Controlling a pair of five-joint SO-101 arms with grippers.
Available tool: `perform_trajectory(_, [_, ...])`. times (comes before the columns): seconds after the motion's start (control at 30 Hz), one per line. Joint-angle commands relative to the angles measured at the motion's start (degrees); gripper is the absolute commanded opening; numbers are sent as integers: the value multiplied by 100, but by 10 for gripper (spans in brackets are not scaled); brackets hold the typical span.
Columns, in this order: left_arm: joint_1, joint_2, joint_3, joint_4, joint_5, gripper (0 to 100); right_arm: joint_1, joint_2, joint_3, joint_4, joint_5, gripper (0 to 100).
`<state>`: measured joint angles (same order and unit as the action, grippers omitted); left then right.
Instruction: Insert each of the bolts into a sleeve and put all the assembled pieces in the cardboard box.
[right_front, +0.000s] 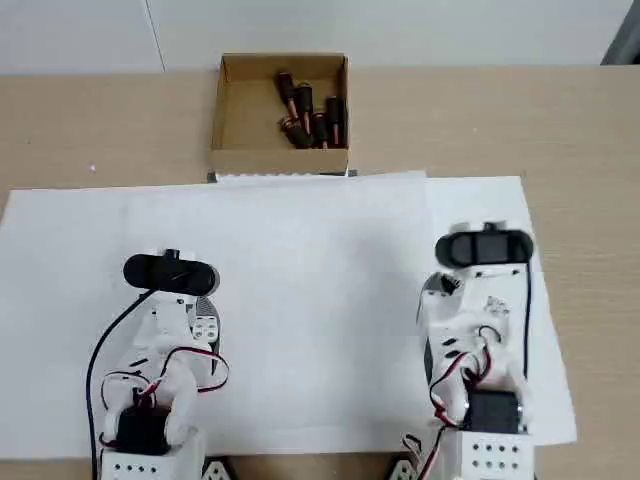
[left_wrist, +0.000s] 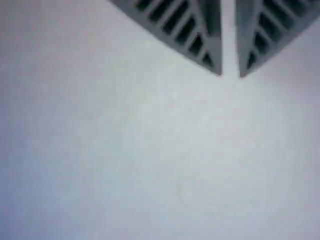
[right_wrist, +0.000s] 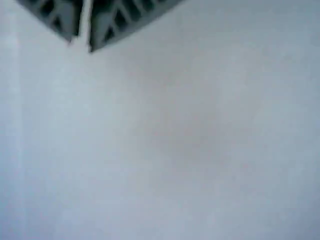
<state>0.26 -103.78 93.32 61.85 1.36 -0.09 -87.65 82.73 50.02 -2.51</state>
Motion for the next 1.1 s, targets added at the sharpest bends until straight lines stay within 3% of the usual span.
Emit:
perform_trajectory(0.0, [-26,-35,-22,0,9,7,-22,-664,651,-277,114,4])
perform_trajectory(0.2, [-26,-35,-22,0,9,7,-22,-1684,1380,-127,132,4])
perform_trajectory(1.07, [-26,-35,-22,0,9,7,4,-1455,1380,-22,105,4])
